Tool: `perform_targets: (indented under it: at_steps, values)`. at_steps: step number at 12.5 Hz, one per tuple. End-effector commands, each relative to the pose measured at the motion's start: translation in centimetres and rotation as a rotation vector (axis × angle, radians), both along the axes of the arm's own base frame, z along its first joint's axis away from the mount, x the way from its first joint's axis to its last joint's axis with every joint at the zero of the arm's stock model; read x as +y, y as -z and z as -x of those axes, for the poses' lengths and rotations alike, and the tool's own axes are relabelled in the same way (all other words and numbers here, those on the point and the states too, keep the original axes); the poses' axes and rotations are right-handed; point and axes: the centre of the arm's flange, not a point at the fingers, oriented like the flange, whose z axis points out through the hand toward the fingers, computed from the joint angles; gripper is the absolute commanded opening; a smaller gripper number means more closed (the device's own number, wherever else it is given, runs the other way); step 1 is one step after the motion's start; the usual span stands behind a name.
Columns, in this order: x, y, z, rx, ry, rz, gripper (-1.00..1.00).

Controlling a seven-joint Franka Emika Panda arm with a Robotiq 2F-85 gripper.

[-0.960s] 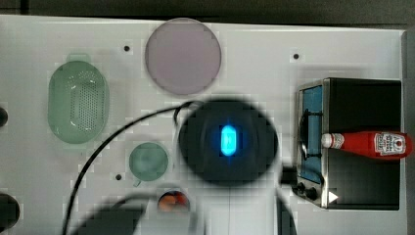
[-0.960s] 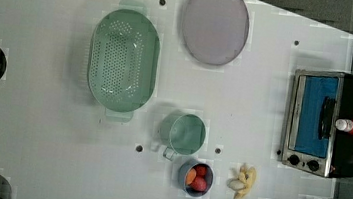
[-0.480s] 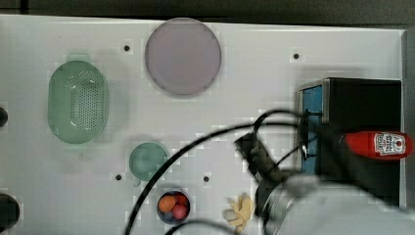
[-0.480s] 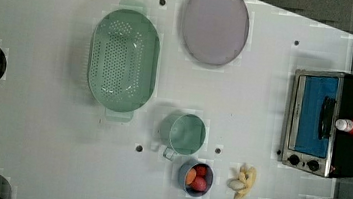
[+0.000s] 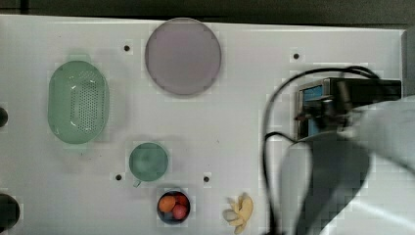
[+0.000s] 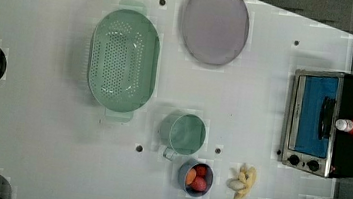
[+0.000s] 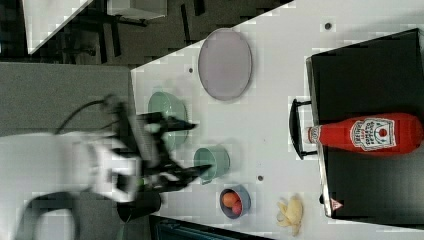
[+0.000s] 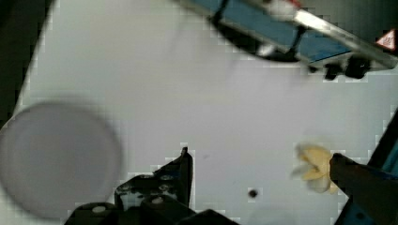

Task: Pick Ketchup from oven and place it on table.

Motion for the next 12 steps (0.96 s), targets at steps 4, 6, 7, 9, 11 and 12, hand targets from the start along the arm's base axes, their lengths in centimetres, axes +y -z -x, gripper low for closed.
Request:
perform_targets:
  at_steps: [4,6,7,9,11,12]
  values:
    - [-9.2,3.1,0.2,-0.116,0.141,0.118,1.00]
    - [-12.6,6.4,0.6,-0.079,0.196,0.162,1.00]
    - [-13.4,7.9,0.9,-0.051,0.212,0.165,1.00]
    - [-14.2,9.7,0.8,-0.041,0.235,0.163,1.00]
    - [-15.5,10.9,0.7,-0.067,0.257,0.192,1.00]
    - [-15.7,11.4,0.4,-0.084,0.261,0.205,1.00]
